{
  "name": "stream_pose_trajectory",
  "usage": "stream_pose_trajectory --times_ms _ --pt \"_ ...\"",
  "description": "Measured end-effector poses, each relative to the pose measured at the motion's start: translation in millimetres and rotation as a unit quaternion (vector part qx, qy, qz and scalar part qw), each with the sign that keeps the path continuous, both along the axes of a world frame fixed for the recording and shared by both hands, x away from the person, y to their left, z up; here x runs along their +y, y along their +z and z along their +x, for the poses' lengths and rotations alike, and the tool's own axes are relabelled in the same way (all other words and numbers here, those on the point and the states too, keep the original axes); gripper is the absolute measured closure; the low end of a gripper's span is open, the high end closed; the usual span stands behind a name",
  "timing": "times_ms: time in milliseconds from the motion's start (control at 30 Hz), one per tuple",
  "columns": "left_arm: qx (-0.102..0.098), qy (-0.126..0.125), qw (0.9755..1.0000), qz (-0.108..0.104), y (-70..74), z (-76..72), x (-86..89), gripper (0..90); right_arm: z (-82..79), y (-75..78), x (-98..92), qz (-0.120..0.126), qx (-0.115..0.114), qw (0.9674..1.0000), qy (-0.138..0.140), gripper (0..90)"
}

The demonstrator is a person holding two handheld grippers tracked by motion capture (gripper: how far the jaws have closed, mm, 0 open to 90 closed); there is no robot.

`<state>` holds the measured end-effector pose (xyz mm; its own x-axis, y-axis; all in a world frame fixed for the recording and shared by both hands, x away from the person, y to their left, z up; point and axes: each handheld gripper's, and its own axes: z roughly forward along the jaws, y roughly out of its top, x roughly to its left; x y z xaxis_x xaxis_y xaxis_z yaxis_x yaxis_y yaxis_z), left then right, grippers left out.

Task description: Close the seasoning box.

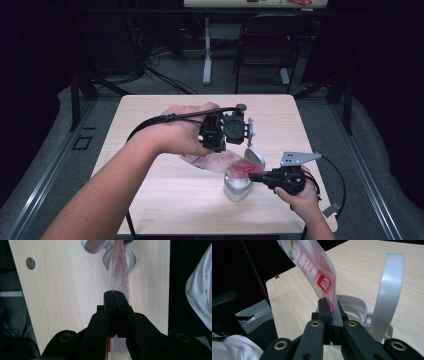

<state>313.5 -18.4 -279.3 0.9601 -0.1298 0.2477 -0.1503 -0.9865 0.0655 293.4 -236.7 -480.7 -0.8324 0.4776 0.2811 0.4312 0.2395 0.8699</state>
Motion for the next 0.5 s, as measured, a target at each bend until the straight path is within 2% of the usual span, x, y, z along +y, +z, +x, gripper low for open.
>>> stream_pose_trajectory --times_ms 500 --pt "0.001 0.001 1.0 -0.008 -5.2 2.2 -0.6 88.0 0.2 0.1 -0.1 0.001 0.0 1.0 0.0 90.0"
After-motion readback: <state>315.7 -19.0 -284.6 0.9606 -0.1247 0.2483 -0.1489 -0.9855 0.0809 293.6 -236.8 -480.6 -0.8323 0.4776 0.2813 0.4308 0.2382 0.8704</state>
